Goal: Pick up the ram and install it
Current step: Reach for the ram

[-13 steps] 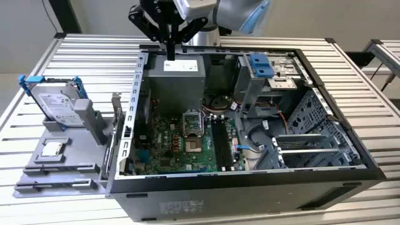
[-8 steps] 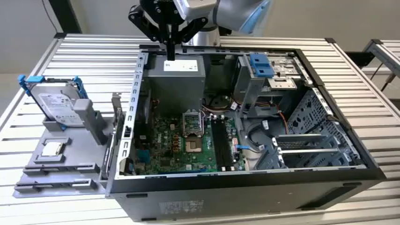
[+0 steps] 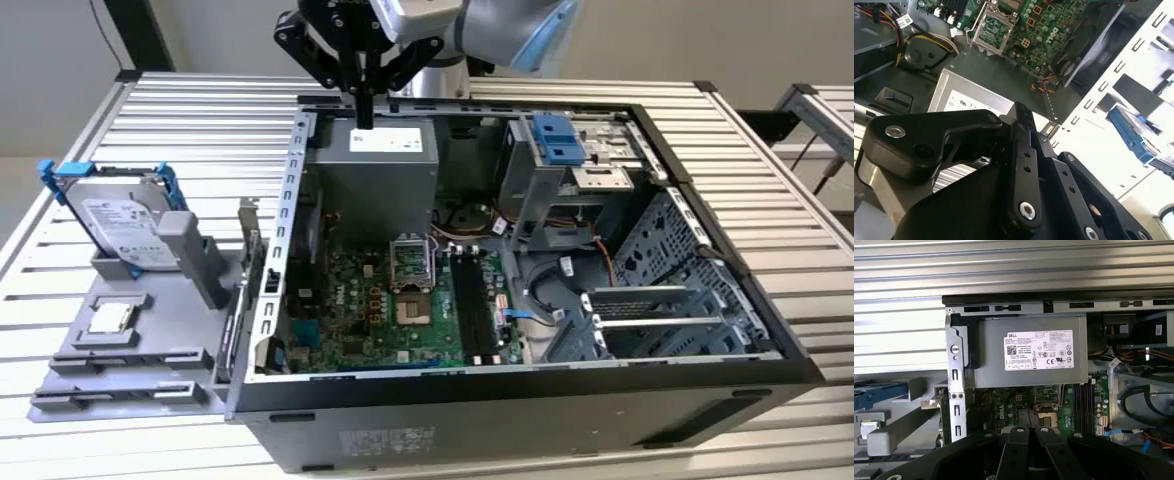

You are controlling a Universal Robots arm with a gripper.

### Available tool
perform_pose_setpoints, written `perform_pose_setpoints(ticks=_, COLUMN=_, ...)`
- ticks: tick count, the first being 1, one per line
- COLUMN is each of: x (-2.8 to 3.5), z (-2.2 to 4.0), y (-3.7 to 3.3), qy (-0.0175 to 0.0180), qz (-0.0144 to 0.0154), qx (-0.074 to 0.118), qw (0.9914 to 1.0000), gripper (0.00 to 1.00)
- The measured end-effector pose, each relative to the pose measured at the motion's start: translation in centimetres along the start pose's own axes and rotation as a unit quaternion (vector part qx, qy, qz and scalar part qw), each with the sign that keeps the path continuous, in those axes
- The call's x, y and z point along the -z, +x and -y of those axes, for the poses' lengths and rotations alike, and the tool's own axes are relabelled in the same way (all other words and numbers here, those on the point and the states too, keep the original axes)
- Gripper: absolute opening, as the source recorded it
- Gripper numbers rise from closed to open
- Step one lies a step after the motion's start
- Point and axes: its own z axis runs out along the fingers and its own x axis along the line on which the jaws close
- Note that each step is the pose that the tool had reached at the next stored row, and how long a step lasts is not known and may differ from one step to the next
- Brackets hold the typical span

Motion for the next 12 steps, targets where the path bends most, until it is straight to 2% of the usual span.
perform_pose_setpoints(ticks=5, x=0.02, z=0.05, y=0.66, qy=0.0000, qz=0.0000, qx=0.000, qw=1.00000, gripper=0.00)
perform_pose_setpoints(ticks=10, x=0.04, z=0.12, y=1.71, qy=0.0000, qz=0.0000, qx=0.000, qw=1.00000, gripper=0.00)
perform_pose_setpoints(ticks=12, x=0.03, z=0.13, y=1.79, qy=-0.0001, qz=0.0000, qx=0.000, qw=1.00000, gripper=0.00)
